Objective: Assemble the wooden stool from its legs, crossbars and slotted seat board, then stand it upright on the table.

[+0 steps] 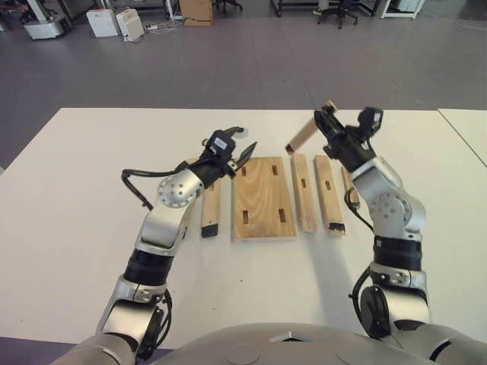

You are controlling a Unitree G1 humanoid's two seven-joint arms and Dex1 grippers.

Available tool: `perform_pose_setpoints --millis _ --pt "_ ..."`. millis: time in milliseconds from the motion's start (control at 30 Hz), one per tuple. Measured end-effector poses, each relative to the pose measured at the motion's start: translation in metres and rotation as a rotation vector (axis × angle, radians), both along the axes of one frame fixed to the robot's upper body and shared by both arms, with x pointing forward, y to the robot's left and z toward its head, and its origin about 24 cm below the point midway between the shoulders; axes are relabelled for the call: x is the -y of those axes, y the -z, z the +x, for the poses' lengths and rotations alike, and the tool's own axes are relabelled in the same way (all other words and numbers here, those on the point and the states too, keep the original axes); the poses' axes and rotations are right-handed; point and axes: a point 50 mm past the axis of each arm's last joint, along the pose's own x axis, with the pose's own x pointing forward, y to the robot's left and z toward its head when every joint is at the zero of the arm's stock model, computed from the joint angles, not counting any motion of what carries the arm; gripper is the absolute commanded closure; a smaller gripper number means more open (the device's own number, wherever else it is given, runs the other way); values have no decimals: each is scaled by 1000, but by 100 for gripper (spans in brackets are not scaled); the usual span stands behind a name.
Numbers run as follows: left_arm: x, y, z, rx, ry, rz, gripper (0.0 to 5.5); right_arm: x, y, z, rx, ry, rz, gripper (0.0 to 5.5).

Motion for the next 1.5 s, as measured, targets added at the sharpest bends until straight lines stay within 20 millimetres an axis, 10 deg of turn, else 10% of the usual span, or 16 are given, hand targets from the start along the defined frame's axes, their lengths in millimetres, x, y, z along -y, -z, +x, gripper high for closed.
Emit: perform_pose_setpoints --millis 667,1267,1500 --pt "-23 9 -3 -39 -179 -116 210 13 38 -13 -119 189 -58 509" --pt "-23 11 -5 -61 -184 -113 210 -12 51 -21 54 -4 -532 509" --pt "-23 12 -5 -64 -188 -115 210 -6 56 -28 -23 -72 -493 358"
